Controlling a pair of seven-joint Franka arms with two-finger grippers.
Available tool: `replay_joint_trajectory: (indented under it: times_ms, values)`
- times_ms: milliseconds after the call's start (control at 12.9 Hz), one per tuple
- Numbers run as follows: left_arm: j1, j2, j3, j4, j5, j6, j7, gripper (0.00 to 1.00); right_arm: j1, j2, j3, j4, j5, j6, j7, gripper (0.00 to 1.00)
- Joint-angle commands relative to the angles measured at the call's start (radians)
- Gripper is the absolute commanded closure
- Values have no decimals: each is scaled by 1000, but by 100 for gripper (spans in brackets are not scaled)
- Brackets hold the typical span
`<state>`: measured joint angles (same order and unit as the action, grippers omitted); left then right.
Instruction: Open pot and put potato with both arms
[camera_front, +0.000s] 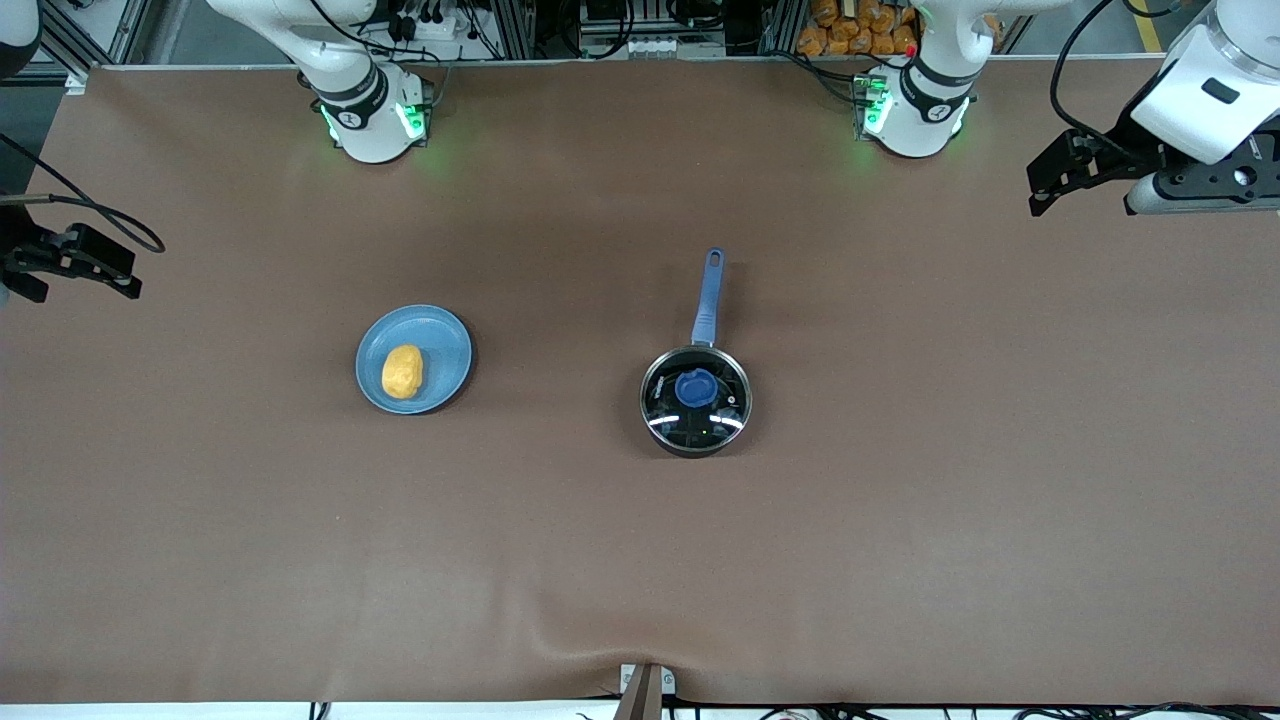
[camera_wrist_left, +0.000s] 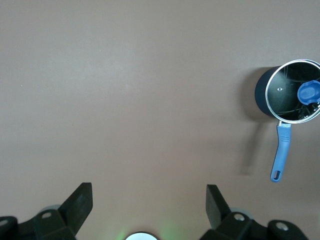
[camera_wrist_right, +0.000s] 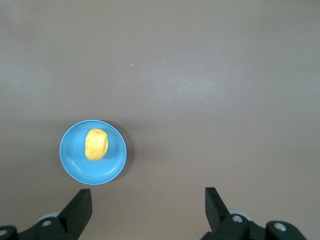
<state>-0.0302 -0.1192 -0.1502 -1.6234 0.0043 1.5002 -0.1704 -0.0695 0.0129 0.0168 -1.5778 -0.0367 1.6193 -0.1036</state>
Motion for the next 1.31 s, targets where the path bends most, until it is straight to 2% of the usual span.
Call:
replay_joint_trajectory:
  times_ms: [0, 1005, 1237]
  values:
    - [10, 10, 6, 20, -17, -8, 23, 0, 4, 1, -6, 4, 31, -7, -5, 0]
    - [-5, 52, 1, 37, -35, -5, 12, 0, 25, 13, -3, 15, 31, -12, -1, 0]
    - [-40, 116, -20, 37, -35, 52, 3, 0, 53, 16, -1, 15, 29, -7, -1, 0]
